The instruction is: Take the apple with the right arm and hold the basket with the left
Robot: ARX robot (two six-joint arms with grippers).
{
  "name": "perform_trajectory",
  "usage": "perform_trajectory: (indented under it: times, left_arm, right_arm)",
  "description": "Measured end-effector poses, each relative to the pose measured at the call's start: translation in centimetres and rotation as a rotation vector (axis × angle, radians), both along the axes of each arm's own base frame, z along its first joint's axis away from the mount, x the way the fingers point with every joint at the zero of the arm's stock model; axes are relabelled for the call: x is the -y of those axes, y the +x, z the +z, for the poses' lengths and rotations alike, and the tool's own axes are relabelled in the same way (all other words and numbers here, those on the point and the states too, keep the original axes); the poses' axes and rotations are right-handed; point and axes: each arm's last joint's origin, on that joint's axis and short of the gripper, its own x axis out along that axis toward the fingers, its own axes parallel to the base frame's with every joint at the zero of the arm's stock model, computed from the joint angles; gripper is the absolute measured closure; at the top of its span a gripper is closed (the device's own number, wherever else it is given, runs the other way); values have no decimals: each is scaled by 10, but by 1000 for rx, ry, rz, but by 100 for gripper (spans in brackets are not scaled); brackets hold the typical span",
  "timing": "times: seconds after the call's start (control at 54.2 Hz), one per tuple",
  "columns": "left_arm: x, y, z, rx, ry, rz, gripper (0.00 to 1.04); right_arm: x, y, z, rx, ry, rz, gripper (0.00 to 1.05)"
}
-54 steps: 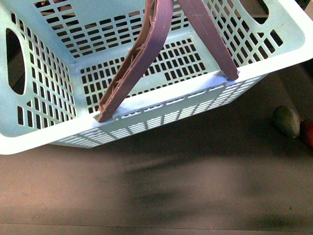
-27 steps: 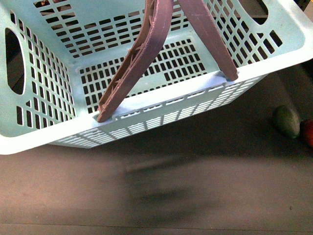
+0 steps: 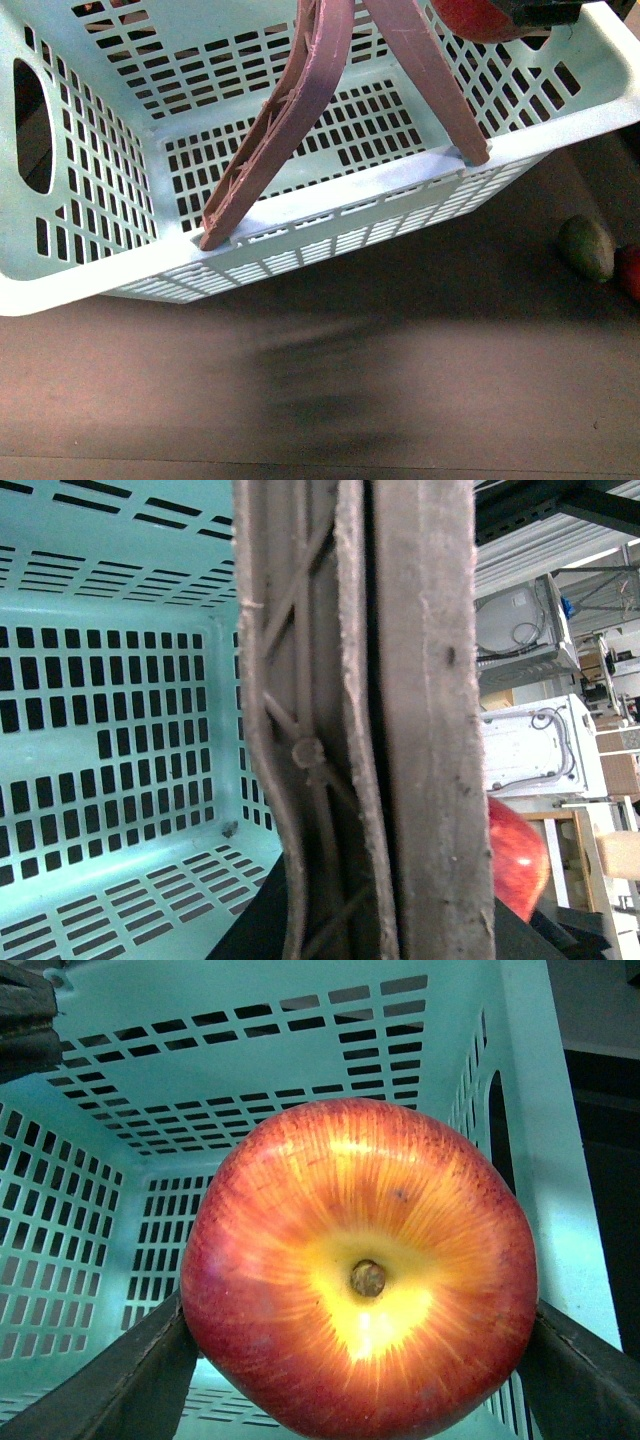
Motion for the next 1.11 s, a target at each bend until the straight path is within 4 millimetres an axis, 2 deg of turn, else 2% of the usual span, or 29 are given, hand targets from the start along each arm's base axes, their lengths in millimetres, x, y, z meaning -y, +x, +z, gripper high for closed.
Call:
perform_trajectory:
  times: [0.092, 0.295, 0.553, 0.904, 0.977, 1.107]
  left_arm:
    - [0, 0, 0, 0, 0, 0, 90]
    - [1, -1, -2, 0, 10, -4, 90]
    - [-1, -1, -3, -2, 13, 3, 90]
    - [1, -1, -3, -7, 6, -7, 90]
    - [0, -1, -3, -6, 8, -3, 90]
    - [0, -1, -3, -5, 9, -1, 90]
  right_arm:
    - [0, 0, 2, 7, 9, -7, 7]
    - [12, -8, 22, 79, 39, -72, 9]
    - [55, -37, 44, 201, -1, -249, 9]
    - [56, -38, 42, 206, -24, -251, 9]
    - [60, -42, 37, 293, -7, -363, 20]
    - [71, -58, 19, 337, 8, -410, 39]
